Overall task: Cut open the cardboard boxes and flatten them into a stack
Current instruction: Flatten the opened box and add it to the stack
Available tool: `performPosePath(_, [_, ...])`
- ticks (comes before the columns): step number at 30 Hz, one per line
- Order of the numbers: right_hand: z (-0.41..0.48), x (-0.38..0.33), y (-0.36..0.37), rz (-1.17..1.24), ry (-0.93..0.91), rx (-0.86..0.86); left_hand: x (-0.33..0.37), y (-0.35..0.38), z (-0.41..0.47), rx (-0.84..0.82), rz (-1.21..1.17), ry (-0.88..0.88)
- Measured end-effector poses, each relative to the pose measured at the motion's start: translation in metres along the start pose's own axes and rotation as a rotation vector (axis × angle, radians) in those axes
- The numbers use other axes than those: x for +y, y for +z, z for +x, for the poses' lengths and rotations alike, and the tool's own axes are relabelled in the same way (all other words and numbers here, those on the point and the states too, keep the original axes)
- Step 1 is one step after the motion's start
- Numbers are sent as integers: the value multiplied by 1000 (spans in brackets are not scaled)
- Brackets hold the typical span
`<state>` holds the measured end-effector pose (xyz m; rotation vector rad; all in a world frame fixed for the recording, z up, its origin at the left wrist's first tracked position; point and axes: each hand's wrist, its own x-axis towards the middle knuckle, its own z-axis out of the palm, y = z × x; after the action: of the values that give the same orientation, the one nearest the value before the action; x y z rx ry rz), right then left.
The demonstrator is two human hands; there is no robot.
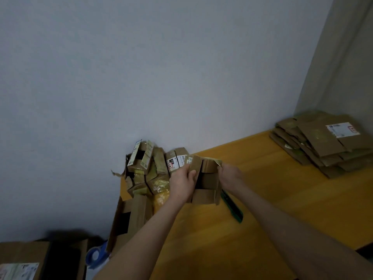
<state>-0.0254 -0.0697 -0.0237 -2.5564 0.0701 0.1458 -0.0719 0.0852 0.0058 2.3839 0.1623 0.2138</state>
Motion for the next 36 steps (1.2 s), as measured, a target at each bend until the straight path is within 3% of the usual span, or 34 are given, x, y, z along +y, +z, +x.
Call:
performPosePath(11, [-4, 7, -10, 178, -112, -105, -14, -13, 8, -167, -274, -153])
performPosePath(17, [-5, 17, -10, 365, -66, -165, -23, -18, 5, -257, -459, -272])
performPosePath(19, [-2, 15, -4, 284, -31, -106, -19, -14, 5, -241, -394, -224])
performPosePath(22, [3, 7, -1, 89, 51, 50, -5, -4, 9, -155, -17, -24])
performPosePath(25, [6, 6, -9, -60, 83, 65, 3, 2, 6, -85, 157, 102])
performPosePath(30, [9, 7, -18, -48, 29, 25, 8, 0, 6, -37, 140, 76])
performPosePath(36, [9, 8, -26, 282, -34, 21, -12, -21, 13, -145, -134, -174])
